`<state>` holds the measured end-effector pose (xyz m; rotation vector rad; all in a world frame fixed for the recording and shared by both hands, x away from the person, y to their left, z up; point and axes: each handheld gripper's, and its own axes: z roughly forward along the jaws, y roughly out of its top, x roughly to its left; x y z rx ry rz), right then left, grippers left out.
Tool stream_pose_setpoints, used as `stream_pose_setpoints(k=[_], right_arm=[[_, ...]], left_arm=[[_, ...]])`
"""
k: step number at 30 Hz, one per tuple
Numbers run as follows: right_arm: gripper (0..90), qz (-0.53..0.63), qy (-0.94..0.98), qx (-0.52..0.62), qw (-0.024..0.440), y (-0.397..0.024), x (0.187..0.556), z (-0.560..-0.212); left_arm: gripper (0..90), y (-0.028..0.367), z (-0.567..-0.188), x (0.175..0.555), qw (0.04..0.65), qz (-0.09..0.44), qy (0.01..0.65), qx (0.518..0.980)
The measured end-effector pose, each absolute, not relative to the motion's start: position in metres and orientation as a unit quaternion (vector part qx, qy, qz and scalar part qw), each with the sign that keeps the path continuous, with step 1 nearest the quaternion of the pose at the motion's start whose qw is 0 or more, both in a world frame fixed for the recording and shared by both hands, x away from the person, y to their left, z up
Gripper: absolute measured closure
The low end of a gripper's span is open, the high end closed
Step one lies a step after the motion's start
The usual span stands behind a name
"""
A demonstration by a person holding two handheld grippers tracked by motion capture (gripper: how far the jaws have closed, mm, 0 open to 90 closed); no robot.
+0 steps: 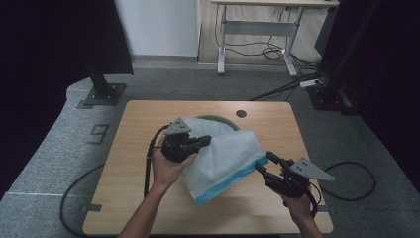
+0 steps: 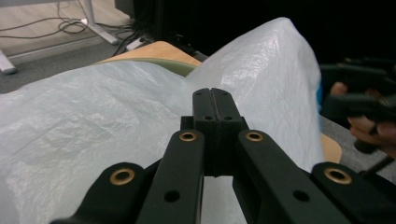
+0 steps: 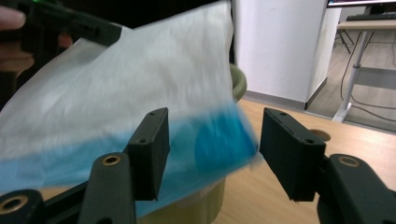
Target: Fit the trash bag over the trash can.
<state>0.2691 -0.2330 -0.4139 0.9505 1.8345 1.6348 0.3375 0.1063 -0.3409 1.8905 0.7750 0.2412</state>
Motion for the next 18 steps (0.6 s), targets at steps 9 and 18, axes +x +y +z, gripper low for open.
stream_pose_setpoints(k=[9, 18], right_arm=[[41.8, 0.595, 0.678, 0.351, 0.252, -0.234, 0.262, -0.428], [56.9, 0.601, 0.671, 0.360, 0.245, -0.230, 0.272, -0.433]], left_arm=[[90.0, 0.116, -0.345, 0.347, 0.516, 0.093, 0.346, 0.778], [90.0, 0.123, -0.351, 0.354, 0.516, 0.085, 0.358, 0.773]])
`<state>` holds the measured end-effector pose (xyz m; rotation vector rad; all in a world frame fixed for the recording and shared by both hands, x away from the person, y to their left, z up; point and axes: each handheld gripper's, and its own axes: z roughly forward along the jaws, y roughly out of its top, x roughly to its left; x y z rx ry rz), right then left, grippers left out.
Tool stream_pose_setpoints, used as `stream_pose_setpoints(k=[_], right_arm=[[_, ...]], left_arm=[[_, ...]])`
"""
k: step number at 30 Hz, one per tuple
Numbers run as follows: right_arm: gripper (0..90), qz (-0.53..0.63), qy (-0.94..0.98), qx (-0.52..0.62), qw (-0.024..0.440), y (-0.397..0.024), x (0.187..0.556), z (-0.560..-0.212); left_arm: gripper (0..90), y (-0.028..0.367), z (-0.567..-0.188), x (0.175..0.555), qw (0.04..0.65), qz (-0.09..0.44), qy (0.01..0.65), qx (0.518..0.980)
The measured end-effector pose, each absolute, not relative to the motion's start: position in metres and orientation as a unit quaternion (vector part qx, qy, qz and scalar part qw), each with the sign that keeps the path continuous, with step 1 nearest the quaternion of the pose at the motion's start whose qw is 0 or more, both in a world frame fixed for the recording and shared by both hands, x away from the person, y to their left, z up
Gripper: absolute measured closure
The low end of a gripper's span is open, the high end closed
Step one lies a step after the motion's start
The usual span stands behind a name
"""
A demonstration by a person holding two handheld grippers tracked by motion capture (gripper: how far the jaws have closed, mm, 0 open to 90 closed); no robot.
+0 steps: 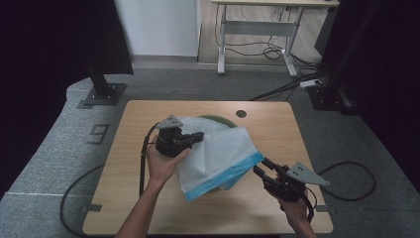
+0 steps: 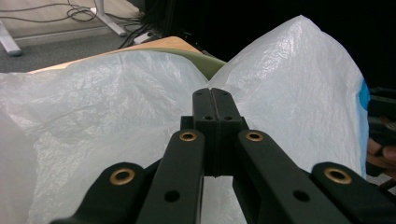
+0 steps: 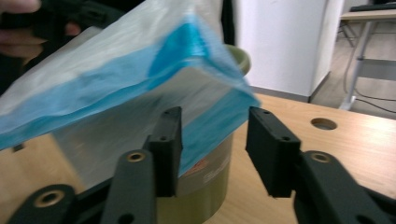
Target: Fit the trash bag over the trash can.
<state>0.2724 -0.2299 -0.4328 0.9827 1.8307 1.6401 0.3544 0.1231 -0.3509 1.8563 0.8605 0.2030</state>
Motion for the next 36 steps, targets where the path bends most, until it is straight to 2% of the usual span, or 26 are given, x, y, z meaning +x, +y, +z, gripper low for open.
stream_pose_setpoints(k=[6, 10, 12, 16, 20, 21, 26, 32, 36], right_arm=[[63.3, 0.605, 0.661, 0.372, 0.241, -0.228, 0.290, -0.433], [82.9, 0.615, 0.662, 0.358, 0.235, -0.224, 0.294, -0.426], [88.6, 0.616, 0.660, 0.355, 0.243, -0.224, 0.293, -0.420], [88.8, 0.606, 0.656, 0.355, 0.276, -0.230, 0.294, -0.407], [88.8, 0.602, 0.652, 0.363, 0.284, -0.238, 0.297, -0.395], [88.8, 0.600, 0.653, 0.361, 0.289, -0.238, 0.297, -0.393], [88.9, 0.587, 0.662, 0.351, 0.305, -0.229, 0.293, -0.390], [88.8, 0.580, 0.675, 0.339, 0.306, -0.218, 0.292, -0.389], [88.8, 0.580, 0.679, 0.332, 0.304, -0.213, 0.291, -0.388]], left_arm=[[90.0, 0.128, -0.351, 0.357, 0.522, 0.085, 0.365, 0.767], [90.0, 0.129, -0.351, 0.361, 0.523, 0.081, 0.367, 0.765], [90.0, 0.128, -0.351, 0.363, 0.524, 0.079, 0.367, 0.765], [90.0, 0.124, -0.349, 0.365, 0.525, 0.078, 0.362, 0.766], [90.0, 0.120, -0.346, 0.359, 0.532, 0.073, 0.332, 0.775], [88.1, 0.119, -0.345, 0.355, 0.533, 0.081, 0.324, 0.778], [58.8, 0.115, -0.338, 0.339, 0.538, 0.120, 0.305, 0.777], [36.2, 0.100, -0.332, 0.334, 0.526, 0.098, 0.274, 0.799], [28.9, 0.091, -0.336, 0.339, 0.512, 0.086, 0.270, 0.811]])
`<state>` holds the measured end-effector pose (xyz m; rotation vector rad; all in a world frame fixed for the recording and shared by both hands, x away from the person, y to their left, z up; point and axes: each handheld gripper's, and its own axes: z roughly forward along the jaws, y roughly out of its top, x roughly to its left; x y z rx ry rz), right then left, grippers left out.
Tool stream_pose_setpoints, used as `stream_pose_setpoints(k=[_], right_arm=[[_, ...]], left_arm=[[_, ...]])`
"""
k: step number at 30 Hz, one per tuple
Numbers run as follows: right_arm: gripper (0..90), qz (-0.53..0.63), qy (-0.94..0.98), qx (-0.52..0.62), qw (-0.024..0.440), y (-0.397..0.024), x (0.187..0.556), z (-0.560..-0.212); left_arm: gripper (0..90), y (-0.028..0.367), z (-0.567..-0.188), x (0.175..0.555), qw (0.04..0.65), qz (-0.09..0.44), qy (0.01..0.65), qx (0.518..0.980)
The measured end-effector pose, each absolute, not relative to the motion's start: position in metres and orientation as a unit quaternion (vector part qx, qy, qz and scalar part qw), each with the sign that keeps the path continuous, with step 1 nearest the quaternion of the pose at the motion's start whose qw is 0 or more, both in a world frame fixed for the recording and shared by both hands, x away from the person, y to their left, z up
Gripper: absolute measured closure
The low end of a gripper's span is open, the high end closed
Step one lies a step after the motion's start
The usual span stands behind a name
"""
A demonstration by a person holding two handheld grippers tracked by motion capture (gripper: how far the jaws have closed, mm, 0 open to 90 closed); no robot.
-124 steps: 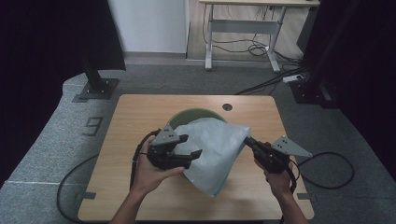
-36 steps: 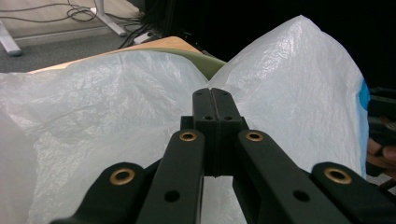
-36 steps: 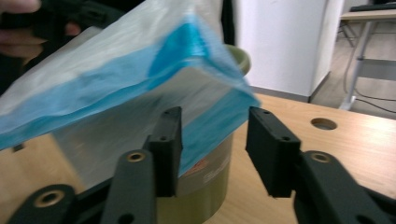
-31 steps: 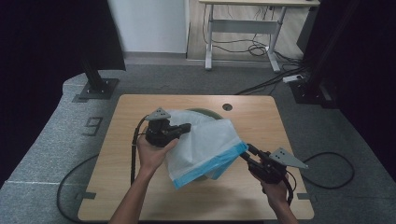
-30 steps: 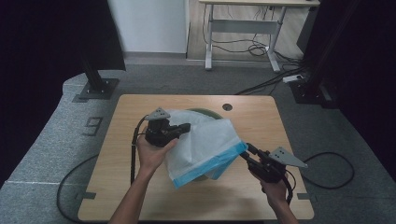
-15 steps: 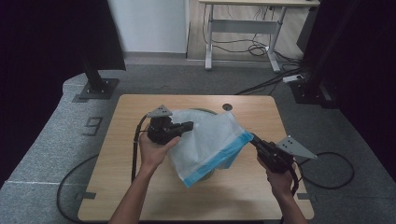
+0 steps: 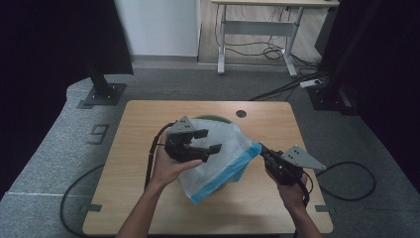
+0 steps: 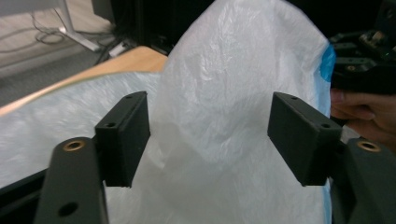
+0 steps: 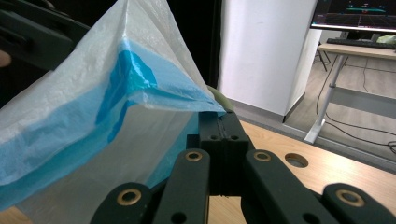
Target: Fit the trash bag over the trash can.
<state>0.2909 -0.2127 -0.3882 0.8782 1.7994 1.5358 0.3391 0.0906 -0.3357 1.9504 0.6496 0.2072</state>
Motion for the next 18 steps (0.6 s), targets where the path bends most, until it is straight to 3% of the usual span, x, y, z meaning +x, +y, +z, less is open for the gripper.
stream_pose_setpoints(k=[3, 7, 11, 16, 18], right_arm=[[88.8, 0.581, 0.681, 0.329, 0.300, -0.211, 0.290, -0.389], [88.8, 0.582, 0.684, 0.325, 0.295, -0.210, 0.289, -0.392], [88.8, 0.583, 0.683, 0.326, 0.294, -0.212, 0.288, -0.394], [88.7, 0.587, 0.678, 0.330, 0.296, -0.216, 0.288, -0.392], [88.7, 0.587, 0.675, 0.333, 0.296, -0.219, 0.288, -0.392]], left_arm=[[35.3, 0.086, -0.341, 0.341, 0.504, 0.082, 0.266, 0.817], [58.6, 0.084, -0.347, 0.341, 0.499, 0.079, 0.264, 0.822], [75.7, 0.085, -0.348, 0.342, 0.504, 0.065, 0.269, 0.818], [88.9, 0.085, -0.349, 0.344, 0.506, 0.051, 0.274, 0.816], [90.0, 0.087, -0.349, 0.345, 0.511, 0.051, 0.277, 0.812]])
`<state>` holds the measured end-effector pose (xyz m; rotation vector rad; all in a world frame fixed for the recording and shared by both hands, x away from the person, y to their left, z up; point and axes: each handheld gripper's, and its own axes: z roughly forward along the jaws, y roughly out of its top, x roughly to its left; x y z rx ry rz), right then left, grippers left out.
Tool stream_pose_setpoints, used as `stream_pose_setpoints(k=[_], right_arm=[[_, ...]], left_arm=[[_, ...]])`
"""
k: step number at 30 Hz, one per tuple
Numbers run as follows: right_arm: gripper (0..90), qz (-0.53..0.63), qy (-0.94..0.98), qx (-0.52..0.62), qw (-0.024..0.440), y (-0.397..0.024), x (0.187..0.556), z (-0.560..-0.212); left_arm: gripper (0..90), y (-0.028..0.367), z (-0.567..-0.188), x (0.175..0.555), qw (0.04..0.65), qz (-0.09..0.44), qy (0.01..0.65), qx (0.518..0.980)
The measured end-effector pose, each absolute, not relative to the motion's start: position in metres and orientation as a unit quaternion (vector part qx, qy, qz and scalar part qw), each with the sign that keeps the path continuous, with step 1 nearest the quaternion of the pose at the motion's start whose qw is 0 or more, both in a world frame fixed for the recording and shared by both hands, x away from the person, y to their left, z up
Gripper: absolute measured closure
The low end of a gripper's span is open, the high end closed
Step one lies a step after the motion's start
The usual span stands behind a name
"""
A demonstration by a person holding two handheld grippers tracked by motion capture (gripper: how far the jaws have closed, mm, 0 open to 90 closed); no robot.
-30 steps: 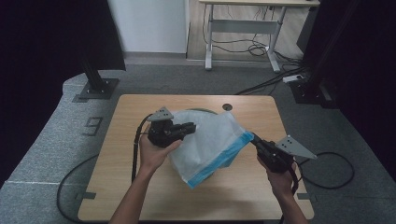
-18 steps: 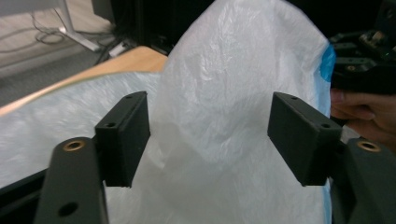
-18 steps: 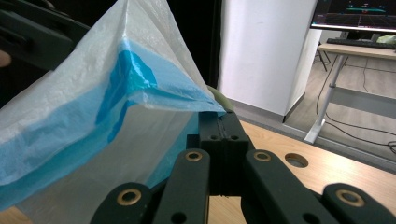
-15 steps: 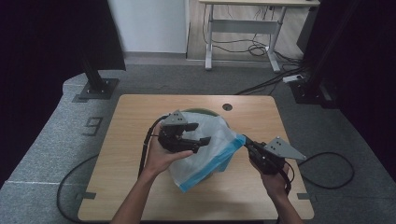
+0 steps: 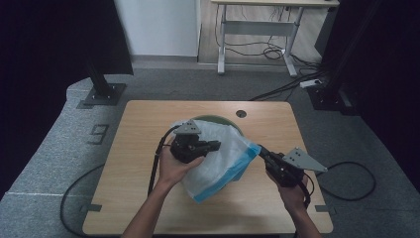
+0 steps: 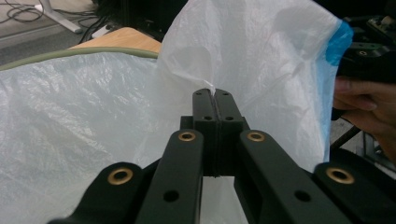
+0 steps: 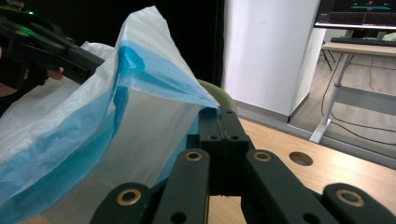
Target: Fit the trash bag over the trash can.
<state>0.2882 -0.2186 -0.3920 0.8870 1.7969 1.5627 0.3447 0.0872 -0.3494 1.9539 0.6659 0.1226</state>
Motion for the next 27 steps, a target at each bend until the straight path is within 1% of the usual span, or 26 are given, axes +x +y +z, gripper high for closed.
stream_pose_setpoints(k=[2, 3, 5, 9, 15, 18, 20, 27], right_arm=[[87.7, 0.587, 0.676, 0.335, 0.293, -0.222, 0.289, -0.392], [84.5, 0.587, 0.678, 0.334, 0.289, -0.224, 0.289, -0.392], [74.0, 0.588, 0.677, 0.335, 0.287, -0.227, 0.288, -0.392], [61.9, 0.595, 0.674, 0.326, 0.292, -0.234, 0.277, -0.394], [60.4, 0.598, 0.683, 0.309, 0.283, -0.239, 0.266, -0.398], [60.6, 0.610, 0.682, 0.305, 0.265, -0.238, 0.266, -0.396], [60.6, 0.616, 0.683, 0.297, 0.257, -0.234, 0.266, -0.394], [60.9, 0.610, 0.698, 0.281, 0.248, -0.216, 0.271, -0.395]], left_arm=[[90.0, 0.090, -0.348, 0.345, 0.520, 0.055, 0.280, 0.805], [90.0, 0.091, -0.348, 0.344, 0.525, 0.058, 0.283, 0.801], [90.0, 0.094, -0.346, 0.344, 0.532, 0.063, 0.287, 0.794], [90.0, 0.097, -0.345, 0.346, 0.545, 0.069, 0.304, 0.778], [90.0, 0.095, -0.347, 0.349, 0.545, 0.063, 0.312, 0.775], [90.0, 0.095, -0.347, 0.349, 0.545, 0.064, 0.317, 0.773], [90.0, 0.094, -0.348, 0.350, 0.545, 0.064, 0.319, 0.773], [90.0, 0.092, -0.352, 0.350, 0.542, 0.055, 0.320, 0.775]])
